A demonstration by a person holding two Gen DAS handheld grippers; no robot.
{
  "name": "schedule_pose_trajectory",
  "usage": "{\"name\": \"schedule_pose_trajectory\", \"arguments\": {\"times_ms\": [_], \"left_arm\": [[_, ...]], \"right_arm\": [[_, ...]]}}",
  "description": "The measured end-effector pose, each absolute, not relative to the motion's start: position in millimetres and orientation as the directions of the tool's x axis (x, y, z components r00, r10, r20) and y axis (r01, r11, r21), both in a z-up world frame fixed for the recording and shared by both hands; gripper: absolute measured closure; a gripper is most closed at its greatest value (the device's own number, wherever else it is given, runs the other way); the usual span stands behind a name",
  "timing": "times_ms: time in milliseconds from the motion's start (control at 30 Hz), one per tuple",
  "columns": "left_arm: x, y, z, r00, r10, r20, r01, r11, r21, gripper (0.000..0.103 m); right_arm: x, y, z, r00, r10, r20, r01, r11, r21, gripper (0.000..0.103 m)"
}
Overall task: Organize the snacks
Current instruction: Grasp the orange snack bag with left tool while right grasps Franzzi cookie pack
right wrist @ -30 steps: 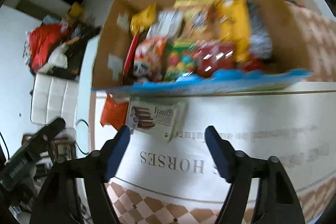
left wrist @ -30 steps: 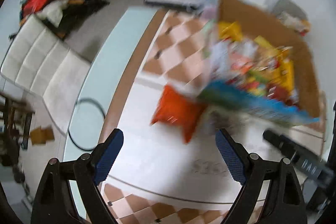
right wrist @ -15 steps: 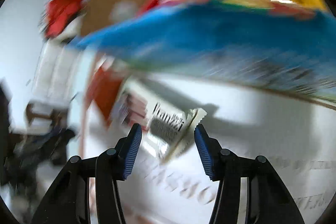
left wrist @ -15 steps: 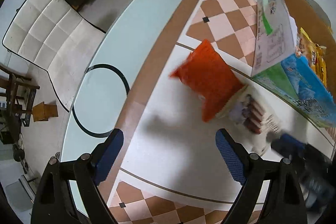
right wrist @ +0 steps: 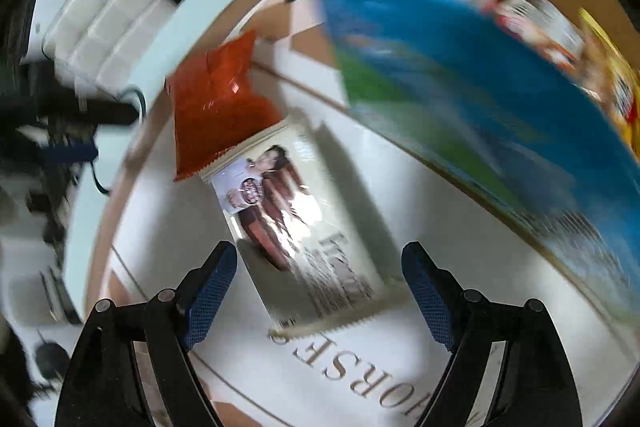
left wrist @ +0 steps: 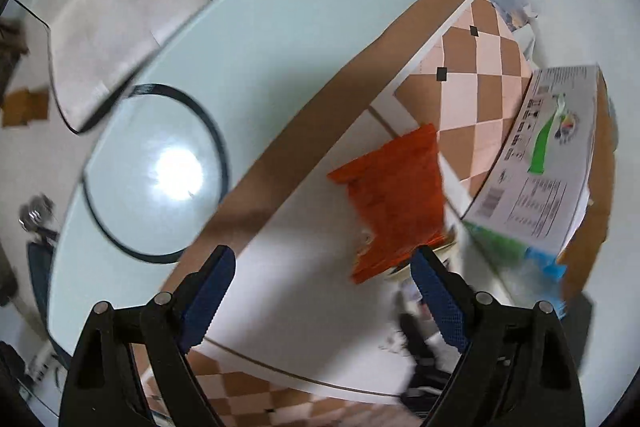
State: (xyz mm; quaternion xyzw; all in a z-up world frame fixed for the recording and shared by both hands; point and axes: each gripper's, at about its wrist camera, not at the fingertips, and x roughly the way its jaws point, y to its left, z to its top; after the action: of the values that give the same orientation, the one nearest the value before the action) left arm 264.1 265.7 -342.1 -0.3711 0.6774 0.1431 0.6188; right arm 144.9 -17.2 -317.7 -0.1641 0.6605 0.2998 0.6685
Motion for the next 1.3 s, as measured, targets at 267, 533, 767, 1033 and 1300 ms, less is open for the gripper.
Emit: {"name": "schedule_pose_trajectory", "arguments": {"times_ms": [267,533,767,1033,1300], "left_arm": [[306.3,254.0,-356.9,0.002,-0.407,-0.913,-0.681,0.668,-0.299,0.013],[334.1,225.4,-381.6,-0.089,-0.347,-0.934,-0.643,0.736,-0.212,0.013],[334.6,208.5,-389.5,-0.118,-0.217,-0.969,-0.557,0.822,-0.116,0.013],[328.4,196.5,-377.3,-0.062,-0.065,-0.996,-0.427,0.903,-0.033,0.051],[292.5,150.3,-376.9,-0.057,-0.008,-0.998,-0.275,0.962,0.008,0.053]], "right_arm": [[147.2,-16.0,-332.1,-0.078,0.047,-0.996,-0.587,0.805,0.084,0.03],[136.9,-67.2,-341.2,-0.138,-0.003,-0.99,-0.465,0.883,0.062,0.033],[134.1,-103.3,-345.7,-0.2,0.011,-0.98,-0.368,0.926,0.085,0.033],[141.9,-137.0,-333.7,-0.212,0.077,-0.974,-0.292,0.946,0.139,0.026],[161.7,-102.9,-344.8,-0.209,0.047,-0.977,-0.356,0.926,0.121,0.026]]}}
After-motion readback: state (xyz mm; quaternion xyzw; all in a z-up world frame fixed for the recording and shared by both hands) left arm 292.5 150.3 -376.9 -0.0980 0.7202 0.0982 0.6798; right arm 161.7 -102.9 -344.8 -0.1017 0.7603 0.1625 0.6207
